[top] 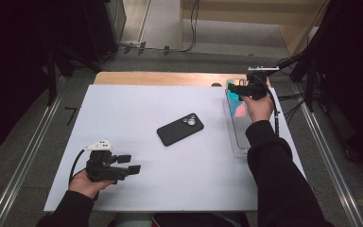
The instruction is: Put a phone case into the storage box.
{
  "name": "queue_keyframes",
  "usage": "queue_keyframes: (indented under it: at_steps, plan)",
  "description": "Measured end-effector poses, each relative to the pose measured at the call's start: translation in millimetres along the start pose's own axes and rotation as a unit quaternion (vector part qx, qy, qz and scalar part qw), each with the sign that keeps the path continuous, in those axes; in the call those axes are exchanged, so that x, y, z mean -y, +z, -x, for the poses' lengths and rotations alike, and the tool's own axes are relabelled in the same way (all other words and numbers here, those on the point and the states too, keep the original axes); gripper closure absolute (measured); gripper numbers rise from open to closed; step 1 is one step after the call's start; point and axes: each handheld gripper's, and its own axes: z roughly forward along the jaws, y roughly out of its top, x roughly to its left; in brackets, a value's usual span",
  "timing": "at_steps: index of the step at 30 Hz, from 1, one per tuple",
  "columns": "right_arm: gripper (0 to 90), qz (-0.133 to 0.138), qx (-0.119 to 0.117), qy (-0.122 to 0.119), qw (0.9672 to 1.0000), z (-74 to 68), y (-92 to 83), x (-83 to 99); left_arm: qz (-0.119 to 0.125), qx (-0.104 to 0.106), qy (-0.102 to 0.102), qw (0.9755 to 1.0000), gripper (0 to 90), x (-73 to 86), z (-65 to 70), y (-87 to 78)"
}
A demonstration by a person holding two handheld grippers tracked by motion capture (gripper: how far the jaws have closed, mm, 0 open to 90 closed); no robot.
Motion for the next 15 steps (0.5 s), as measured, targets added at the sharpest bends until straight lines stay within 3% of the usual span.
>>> queue_keyframes:
  at_steps: [6,13,15]
  plan:
    - [12.3,-0.014,-0.049,-0.021,0.9985,-12.7,-18.3,10.7,-0.006,0.004,-0.006,1.0000,30.6,-8.8,-2.0,5.2]
    - [13.6,-0.029,-0.114,-0.035,0.9925,-28.3,-35.6,25.8,-0.005,0.014,0.002,0.9999,30.6,-18.3,-2.4,10.3]
    - [17.8,-0.035,-0.132,-0.034,0.9901,-31.3,-39.8,30.6,-0.006,0.017,0.004,0.9998,30.6,-20.8,-2.6,12.3]
